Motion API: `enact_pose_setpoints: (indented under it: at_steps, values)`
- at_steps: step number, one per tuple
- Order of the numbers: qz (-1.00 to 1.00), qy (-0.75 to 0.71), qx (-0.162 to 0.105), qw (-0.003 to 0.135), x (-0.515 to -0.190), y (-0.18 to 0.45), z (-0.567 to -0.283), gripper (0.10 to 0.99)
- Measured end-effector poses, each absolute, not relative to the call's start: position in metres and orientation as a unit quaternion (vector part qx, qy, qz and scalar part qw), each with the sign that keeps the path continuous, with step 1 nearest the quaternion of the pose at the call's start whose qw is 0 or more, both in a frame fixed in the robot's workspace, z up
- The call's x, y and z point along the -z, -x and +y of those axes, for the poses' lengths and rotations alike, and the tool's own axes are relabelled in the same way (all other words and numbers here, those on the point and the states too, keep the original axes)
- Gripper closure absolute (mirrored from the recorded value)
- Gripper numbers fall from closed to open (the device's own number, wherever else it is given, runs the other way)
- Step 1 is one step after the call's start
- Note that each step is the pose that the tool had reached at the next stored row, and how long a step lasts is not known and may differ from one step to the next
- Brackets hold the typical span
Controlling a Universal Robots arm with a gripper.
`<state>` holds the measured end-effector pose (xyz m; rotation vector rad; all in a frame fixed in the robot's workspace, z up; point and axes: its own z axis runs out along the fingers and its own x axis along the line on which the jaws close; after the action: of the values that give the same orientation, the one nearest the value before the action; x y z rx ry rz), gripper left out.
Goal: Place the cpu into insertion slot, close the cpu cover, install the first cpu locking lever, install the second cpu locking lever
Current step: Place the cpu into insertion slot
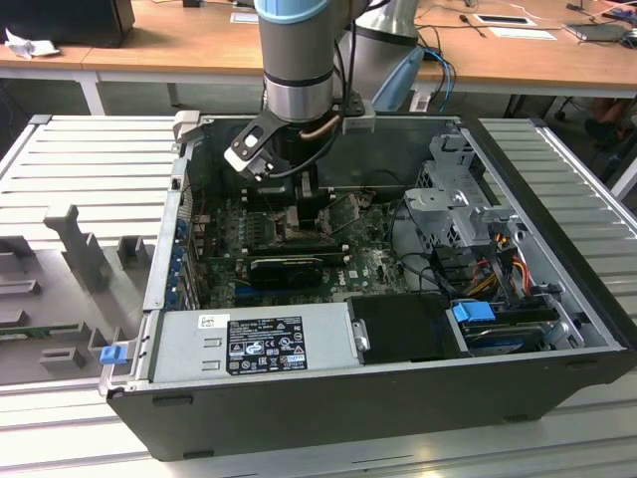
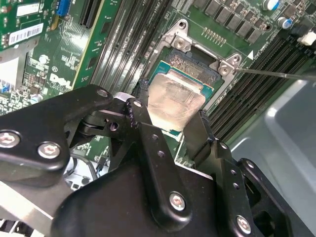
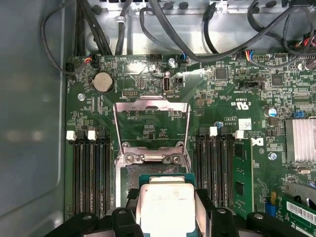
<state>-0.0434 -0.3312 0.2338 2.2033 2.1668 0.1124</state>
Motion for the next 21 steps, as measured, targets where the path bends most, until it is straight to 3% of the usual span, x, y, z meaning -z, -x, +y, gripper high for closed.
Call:
enact_pose_setpoints:
  at_steps: [21]
  values:
    - [0.697, -0.716, -0.036, 0.025, -0.2248, 0.0447, -0.3291, 0.557]
